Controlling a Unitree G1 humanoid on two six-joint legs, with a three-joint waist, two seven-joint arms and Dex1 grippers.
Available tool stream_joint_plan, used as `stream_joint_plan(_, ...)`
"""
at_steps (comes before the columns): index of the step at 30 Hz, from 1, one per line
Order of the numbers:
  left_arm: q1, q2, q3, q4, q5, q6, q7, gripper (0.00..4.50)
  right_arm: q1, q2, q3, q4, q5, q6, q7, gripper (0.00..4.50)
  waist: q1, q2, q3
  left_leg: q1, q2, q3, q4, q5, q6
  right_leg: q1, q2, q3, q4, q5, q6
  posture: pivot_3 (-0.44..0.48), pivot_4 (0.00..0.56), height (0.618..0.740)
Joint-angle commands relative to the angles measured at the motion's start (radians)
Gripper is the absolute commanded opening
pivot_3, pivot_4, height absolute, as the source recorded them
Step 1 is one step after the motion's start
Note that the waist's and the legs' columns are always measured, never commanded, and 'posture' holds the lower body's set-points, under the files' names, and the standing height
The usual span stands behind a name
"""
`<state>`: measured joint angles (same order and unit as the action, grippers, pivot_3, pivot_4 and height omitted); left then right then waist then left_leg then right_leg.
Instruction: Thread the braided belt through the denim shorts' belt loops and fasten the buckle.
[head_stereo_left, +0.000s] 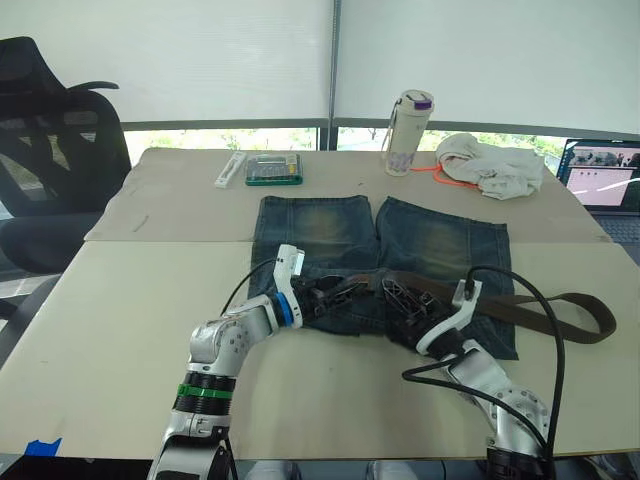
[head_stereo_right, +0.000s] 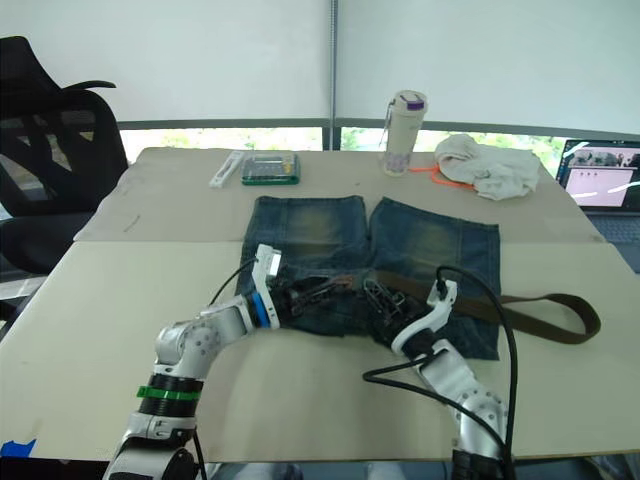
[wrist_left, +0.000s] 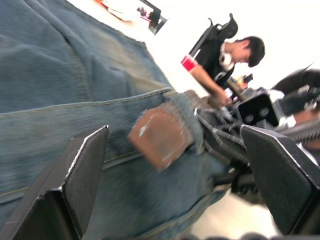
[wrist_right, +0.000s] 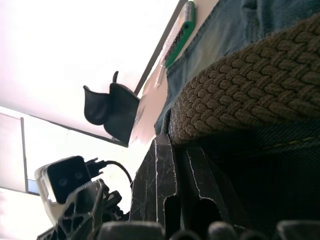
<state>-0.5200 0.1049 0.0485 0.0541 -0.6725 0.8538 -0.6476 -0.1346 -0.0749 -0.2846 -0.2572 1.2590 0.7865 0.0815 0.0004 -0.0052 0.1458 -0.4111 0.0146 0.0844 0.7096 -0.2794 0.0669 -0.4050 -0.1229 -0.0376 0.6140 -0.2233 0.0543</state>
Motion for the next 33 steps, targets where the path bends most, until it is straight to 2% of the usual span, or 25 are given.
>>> stream_joint_plan(1, -0.015, -0.002, -0.018, -0.027, -0.009, 0.004, -0.002, 4.48, -0.003, -0.011, 0.008, -0.052, 0.014, -0.018, 0.022, 0.0, -0.002, 0.0, 0.0, 0.0, 0.0, 0.0, 0.0, 0.0, 0.0, 0.0, 0.0, 0.0, 0.0, 0.0, 0.0, 0.0, 0.15, 0.737)
stream_joint_plan(3, -0.013, -0.007, -0.036, -0.03, -0.003, -0.012, -0.015, 4.48, 0.0, -0.016, 0.012, -0.052, 0.008, -0.018, 0.023, 0.0, -0.001, 0.0, 0.0, 0.0, 0.0, 0.0, 0.0, 0.001, -0.001, 0.0, 0.0, 0.0, 0.0, 0.0, 0.0, 0.0, 0.15, 0.737)
stream_joint_plan(4, -0.016, -0.015, -0.035, -0.026, -0.001, -0.023, -0.007, 4.22, 0.001, -0.019, 0.014, -0.053, 0.005, -0.019, 0.023, 0.0, -0.001, 0.0, 0.0, 0.0, 0.0, 0.0, 0.0, 0.001, -0.001, 0.0, 0.0, 0.0, 0.0, 0.0, 0.0, 0.0, 0.15, 0.737)
stream_joint_plan(15, -0.021, -0.022, -0.036, -0.009, 0.006, -0.053, 0.008, 0.65, 0.006, -0.03, 0.006, -0.058, -0.02, -0.033, 0.025, 0.0, 0.0, 0.0, 0.0, 0.0, 0.0, 0.0, 0.0, 0.001, -0.001, 0.0, 0.0, 0.0, -0.001, 0.0, 0.0, 0.0, 0.15, 0.737)
stream_joint_plan(17, -0.024, -0.016, -0.039, 0.0, 0.017, -0.064, 0.012, 0.01, 0.016, -0.05, 0.003, -0.077, -0.014, -0.027, 0.056, 0.78, 0.001, 0.0, 0.0, 0.0, 0.0, 0.0, 0.0, 0.001, -0.001, 0.0, 0.0, 0.0, -0.001, 0.0, 0.0, 0.0, 0.15, 0.737)
stream_joint_plan(22, -0.031, 0.016, -0.023, 0.02, 0.043, -0.081, 0.022, 0.0, 0.079, -0.163, -0.008, -0.136, -0.045, -0.014, 0.139, 2.41, 0.007, 0.0, 0.0, -0.001, -0.001, 0.0, 0.0, 0.0, 0.0, 0.0, 0.0, 0.0, -0.001, 0.0, 0.0, 0.0, 0.15, 0.737)
stream_joint_plan(26, -0.014, 0.09, -0.047, 0.007, 0.078, -0.098, -0.022, 0.0, 0.13, -0.261, -0.052, -0.178, -0.043, -0.02, 0.176, 3.86, 0.006, 0.0, 0.0, 0.0, 0.0, 0.0, 0.0, 0.0, 0.001, 0.0, 0.0, 0.0, -0.001, 0.0, 0.0, 0.0, 0.15, 0.737)
stream_joint_plan(27, -0.009, 0.133, -0.064, -0.001, 0.114, -0.13, -0.043, 0.0, 0.157, -0.325, -0.089, -0.2, -0.051, -0.015, 0.21, 4.16, 0.007, 0.0, 0.0, 0.0, 0.0, 0.0, 0.0, 0.0, 0.001, 0.0, 0.0, 0.0, -0.001, 0.0, 0.0, 0.0, 0.15, 0.737)
stream_joint_plan(30, -0.008, 0.211, -0.078, -0.001, 0.166, -0.191, -0.086, 0.0, 0.24, -0.483, -0.154, -0.204, -0.138, -0.019, 0.283, 4.16, 0.011, 0.0, 0.0, -0.001, -0.001, 0.001, 0.0, -0.001, 0.001, 0.0, 0.0, 0.0, -0.002, 0.0, 0.0, 0.0, 0.15, 0.737)
stream_joint_plan(33, -0.005, 0.26, -0.119, 0.013, 0.249, -0.31, -0.118, 0.0, 0.291, -0.539, -0.2, -0.155, -0.191, -0.048, 0.321, 4.16, 0.013, -0.001, 0.0, 0.0, 0.0, 0.001, 0.0, -0.001, 0.002, 0.001, 0.0, 0.0, -0.003, 0.0, 0.0, 0.0, 0.15, 0.737)
